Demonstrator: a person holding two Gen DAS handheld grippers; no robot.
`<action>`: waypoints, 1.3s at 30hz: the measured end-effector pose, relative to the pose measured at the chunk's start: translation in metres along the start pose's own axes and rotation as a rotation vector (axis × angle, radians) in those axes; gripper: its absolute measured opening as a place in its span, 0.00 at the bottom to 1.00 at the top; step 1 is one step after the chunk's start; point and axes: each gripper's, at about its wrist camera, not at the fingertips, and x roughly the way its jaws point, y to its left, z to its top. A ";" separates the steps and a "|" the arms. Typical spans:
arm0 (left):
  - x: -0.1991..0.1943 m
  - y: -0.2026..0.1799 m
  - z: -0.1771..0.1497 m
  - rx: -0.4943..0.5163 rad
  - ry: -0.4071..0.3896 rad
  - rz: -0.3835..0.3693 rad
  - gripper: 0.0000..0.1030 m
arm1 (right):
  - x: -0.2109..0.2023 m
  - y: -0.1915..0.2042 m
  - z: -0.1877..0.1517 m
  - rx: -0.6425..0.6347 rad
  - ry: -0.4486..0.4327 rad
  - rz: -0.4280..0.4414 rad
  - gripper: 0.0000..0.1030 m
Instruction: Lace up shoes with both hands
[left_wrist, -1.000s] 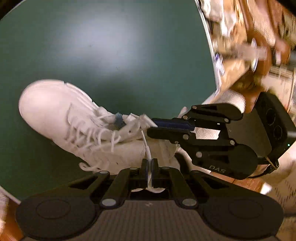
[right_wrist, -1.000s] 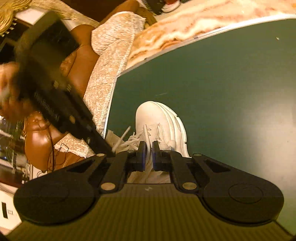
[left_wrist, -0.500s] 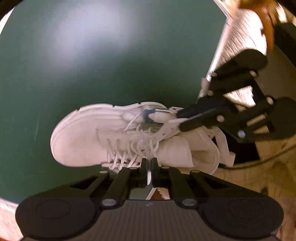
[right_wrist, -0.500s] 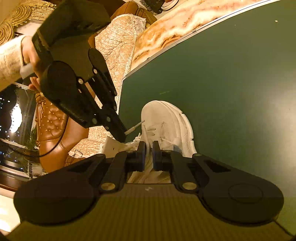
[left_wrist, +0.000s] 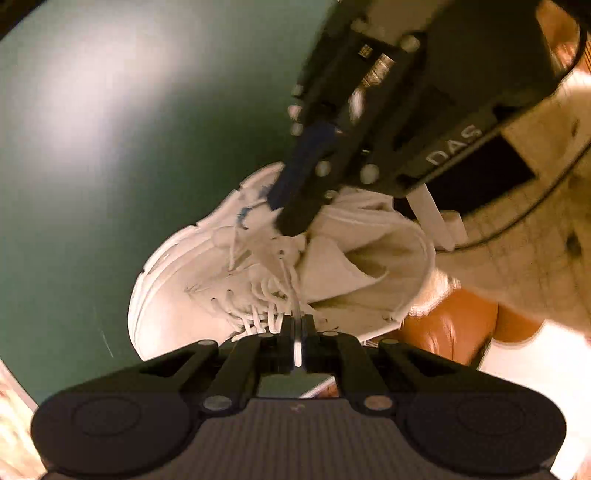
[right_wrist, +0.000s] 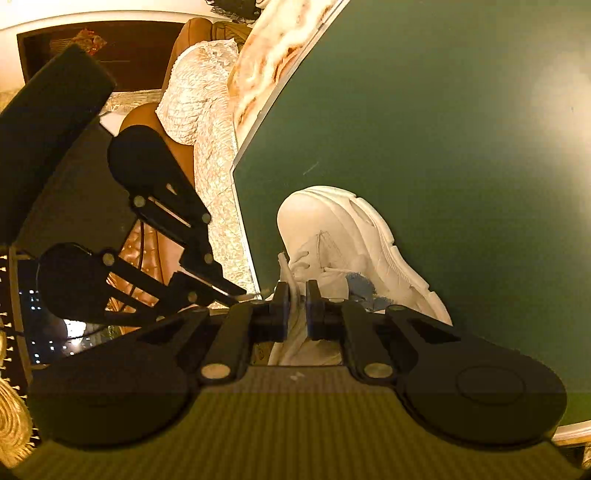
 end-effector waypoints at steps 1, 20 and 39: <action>0.004 0.003 0.007 0.021 0.036 -0.018 0.02 | 0.000 -0.001 -0.001 0.005 0.001 0.002 0.11; 0.013 0.059 0.003 -0.292 0.063 -0.235 0.02 | 0.006 -0.011 -0.004 0.035 -0.008 0.042 0.12; 0.005 0.059 -0.011 -0.416 -0.094 -0.211 0.03 | 0.000 0.008 -0.032 -0.152 -0.023 0.068 0.12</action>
